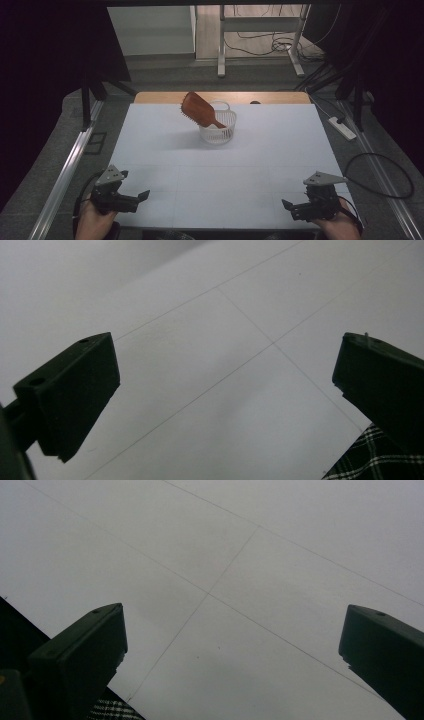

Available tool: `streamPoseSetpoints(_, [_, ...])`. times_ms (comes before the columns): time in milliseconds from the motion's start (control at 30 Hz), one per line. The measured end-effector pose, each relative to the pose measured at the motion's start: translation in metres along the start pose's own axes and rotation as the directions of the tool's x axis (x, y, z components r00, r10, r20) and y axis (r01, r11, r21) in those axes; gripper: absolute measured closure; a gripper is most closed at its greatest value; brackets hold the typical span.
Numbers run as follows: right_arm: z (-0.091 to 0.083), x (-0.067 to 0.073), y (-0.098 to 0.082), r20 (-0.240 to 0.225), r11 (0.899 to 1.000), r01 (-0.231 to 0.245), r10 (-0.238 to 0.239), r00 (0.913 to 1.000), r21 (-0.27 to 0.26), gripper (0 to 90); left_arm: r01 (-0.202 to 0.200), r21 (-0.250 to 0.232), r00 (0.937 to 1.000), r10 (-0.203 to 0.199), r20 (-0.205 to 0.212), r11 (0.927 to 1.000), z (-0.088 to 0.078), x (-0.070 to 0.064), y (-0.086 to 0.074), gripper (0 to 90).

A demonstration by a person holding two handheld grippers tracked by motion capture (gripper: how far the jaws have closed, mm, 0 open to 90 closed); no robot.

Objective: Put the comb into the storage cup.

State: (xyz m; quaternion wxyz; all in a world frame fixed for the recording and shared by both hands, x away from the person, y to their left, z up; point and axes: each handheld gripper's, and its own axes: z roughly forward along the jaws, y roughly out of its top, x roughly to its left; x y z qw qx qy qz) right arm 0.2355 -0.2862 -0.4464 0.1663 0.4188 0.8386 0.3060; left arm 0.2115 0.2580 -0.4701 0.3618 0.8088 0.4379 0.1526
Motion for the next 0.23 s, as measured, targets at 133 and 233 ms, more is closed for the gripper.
streamPoseSetpoints(133, [0.0, 0.0, 0.0, -0.001, 1.0, 0.0, 0.0, 1.0, 0.001, 0.0, -0.008, 0.024, 0.9998, 0.008, -0.016, 0.9997, 0.0025, -0.0017, 0.0011, 0.0])
streamPoseSetpoints(233, [0.0002, -0.0003, -0.0002, -0.002, 1.0, 0.001, -0.001, 1.0, 0.001, 0.0, -0.009, 0.026, 0.9998, 0.009, -0.018, 0.9996, 0.0026, -0.0015, 0.0017, 0.0])
